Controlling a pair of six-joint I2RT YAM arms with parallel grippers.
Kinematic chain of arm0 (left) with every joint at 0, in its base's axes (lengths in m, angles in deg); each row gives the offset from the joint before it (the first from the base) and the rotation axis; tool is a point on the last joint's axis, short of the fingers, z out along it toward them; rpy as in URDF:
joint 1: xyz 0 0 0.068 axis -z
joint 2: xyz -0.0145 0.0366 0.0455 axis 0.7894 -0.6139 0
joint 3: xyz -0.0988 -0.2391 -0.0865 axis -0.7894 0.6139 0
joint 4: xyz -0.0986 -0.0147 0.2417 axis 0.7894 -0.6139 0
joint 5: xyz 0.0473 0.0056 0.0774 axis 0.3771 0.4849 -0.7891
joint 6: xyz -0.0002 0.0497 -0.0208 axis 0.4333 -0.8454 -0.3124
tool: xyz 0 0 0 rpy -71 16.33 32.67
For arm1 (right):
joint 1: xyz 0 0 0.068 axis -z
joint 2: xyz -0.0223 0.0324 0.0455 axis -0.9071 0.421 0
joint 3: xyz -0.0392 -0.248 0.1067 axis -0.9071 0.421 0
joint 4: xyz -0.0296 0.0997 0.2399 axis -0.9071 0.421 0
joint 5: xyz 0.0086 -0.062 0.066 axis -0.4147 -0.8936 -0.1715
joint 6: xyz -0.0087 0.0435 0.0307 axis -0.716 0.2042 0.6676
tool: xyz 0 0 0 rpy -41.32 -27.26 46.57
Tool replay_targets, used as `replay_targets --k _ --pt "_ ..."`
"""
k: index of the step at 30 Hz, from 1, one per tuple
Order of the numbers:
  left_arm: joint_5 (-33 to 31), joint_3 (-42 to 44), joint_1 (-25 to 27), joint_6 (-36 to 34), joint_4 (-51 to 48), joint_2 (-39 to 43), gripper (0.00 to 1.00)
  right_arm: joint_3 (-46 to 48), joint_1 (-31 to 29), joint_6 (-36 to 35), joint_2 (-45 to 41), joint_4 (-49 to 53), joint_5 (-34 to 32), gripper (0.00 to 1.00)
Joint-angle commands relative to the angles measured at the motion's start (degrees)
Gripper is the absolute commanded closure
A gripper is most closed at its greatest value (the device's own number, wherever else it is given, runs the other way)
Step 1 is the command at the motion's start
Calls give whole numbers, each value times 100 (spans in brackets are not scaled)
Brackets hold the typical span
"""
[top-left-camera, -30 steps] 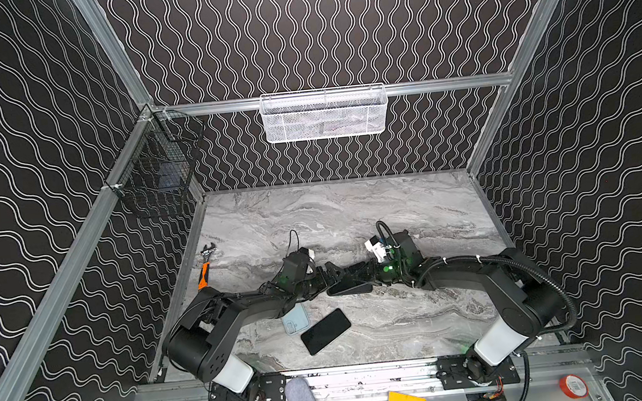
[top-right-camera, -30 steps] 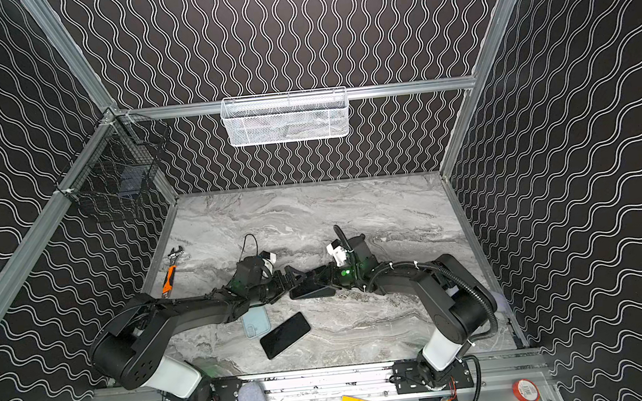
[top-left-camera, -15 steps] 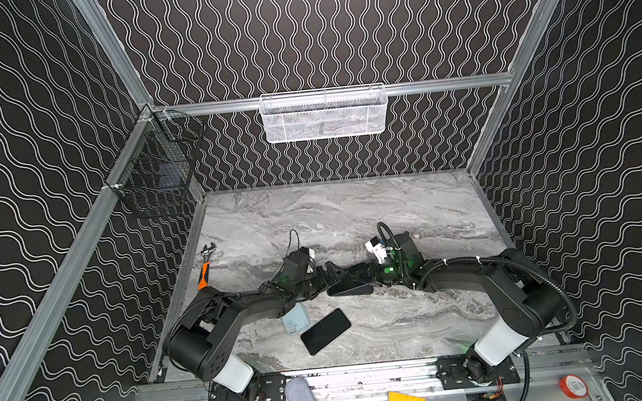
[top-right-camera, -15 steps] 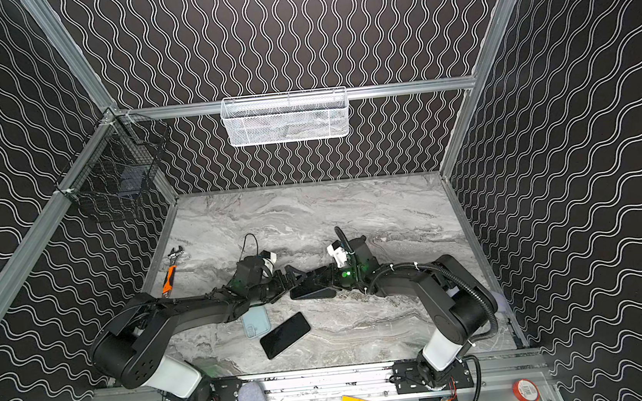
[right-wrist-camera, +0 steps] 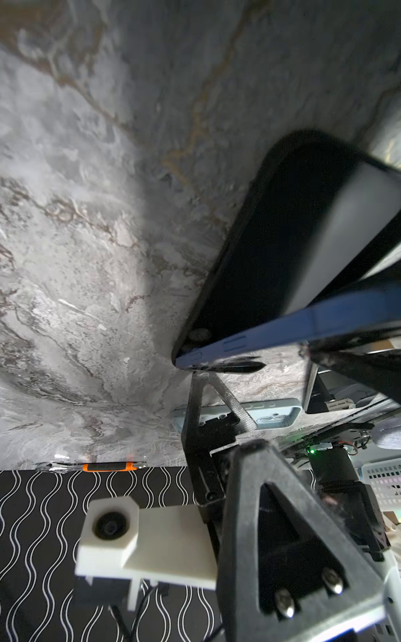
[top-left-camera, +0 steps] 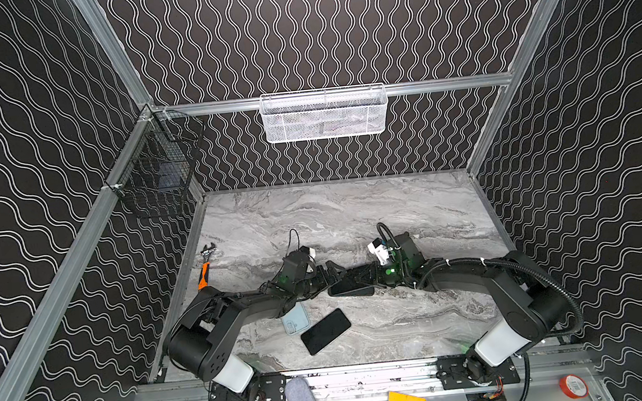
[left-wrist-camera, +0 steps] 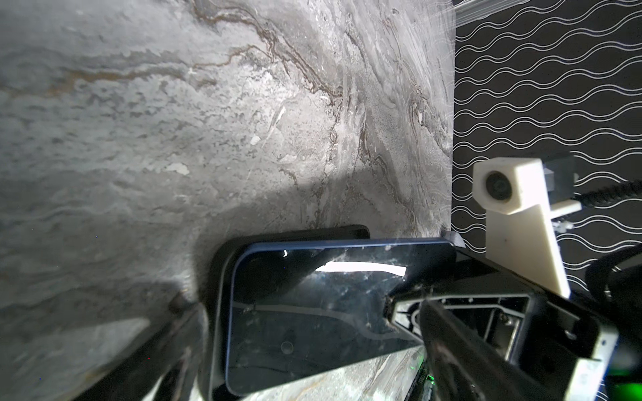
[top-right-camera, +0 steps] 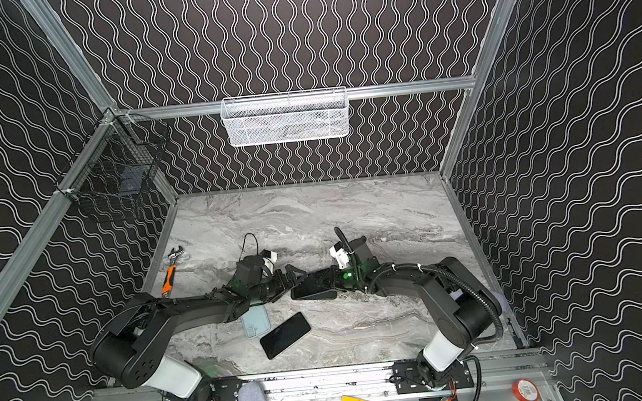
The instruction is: Put the phone into the phone case
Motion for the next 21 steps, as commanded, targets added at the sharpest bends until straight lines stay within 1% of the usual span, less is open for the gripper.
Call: replay_targets --k 1,11,14,16,19,21 --pt "63 -8 -8 56 243 -36 2 -56 -11 -132 -26 264 -132 76" --pt "96 -95 -10 29 212 -80 2 -211 -23 -356 -176 538 -236 63" --pt "95 -97 -6 34 211 -86 2 -247 -43 -387 -192 581 -237 63" --pt "102 -113 -1 36 205 -95 2 -258 -38 -398 -193 601 -246 64" --pt "102 -132 -2 34 183 -101 2 -251 -47 -394 -233 630 -272 69" --pt "102 -158 -4 30 156 -97 2 -250 -47 -407 -280 682 -297 75"
